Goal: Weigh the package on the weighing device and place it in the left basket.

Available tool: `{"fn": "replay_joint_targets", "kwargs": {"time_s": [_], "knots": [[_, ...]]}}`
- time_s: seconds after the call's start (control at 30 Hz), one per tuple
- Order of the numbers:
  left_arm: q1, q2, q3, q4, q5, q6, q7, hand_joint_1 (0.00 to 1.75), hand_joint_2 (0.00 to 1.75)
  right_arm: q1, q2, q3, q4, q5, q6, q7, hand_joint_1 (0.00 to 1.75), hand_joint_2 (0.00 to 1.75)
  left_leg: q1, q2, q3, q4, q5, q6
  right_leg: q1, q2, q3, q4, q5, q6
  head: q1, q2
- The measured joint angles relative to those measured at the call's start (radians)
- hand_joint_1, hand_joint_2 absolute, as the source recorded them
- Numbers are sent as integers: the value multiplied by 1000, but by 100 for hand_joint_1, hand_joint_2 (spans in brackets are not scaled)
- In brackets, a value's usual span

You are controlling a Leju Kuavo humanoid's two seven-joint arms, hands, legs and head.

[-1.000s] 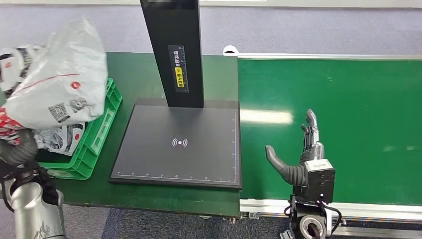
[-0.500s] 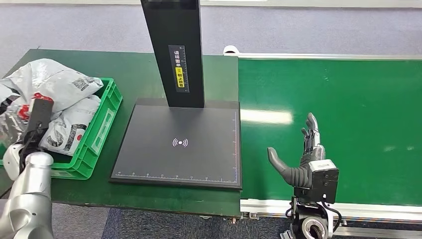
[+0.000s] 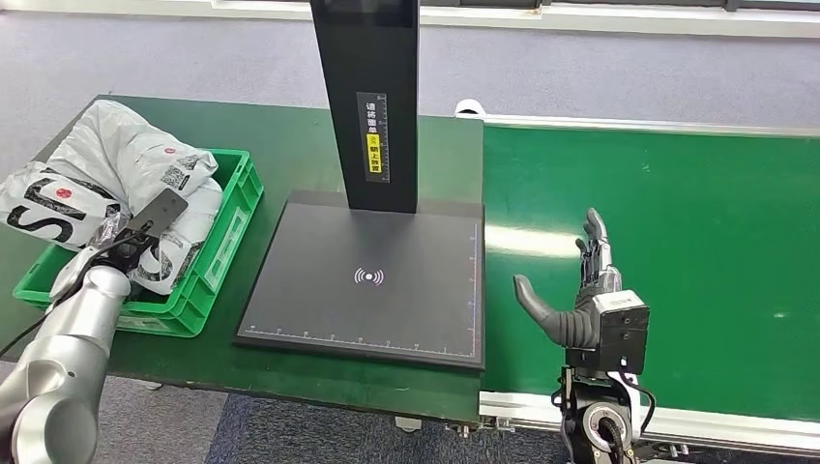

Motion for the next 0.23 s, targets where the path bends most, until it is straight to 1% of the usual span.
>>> {"fn": "replay_joint_targets", "kwargs": {"time_s": [0.07, 0.2, 0.23], "knots": [[5, 0, 9, 5, 53, 49, -55, 0, 175, 1, -2, 0, 1, -2, -4, 0, 0, 175, 0, 0, -1, 0, 1, 1, 0, 0, -1, 0, 2, 0, 0, 0], [27, -4, 48, 2, 187, 148, -190, 0, 175, 16, -4, 0, 1, -5, -14, 0, 0, 175, 0, 4, -3, 1, 2, 1, 0, 2, -4, 0, 5, 0, 0, 0], [30, -5, 55, 1, 203, 159, -206, 0, 175, 19, -5, 0, 1, -5, -15, 0, 0, 175, 0, 5, -3, 1, 2, 1, 0, 3, -5, 0, 5, 0, 0, 0]]}}
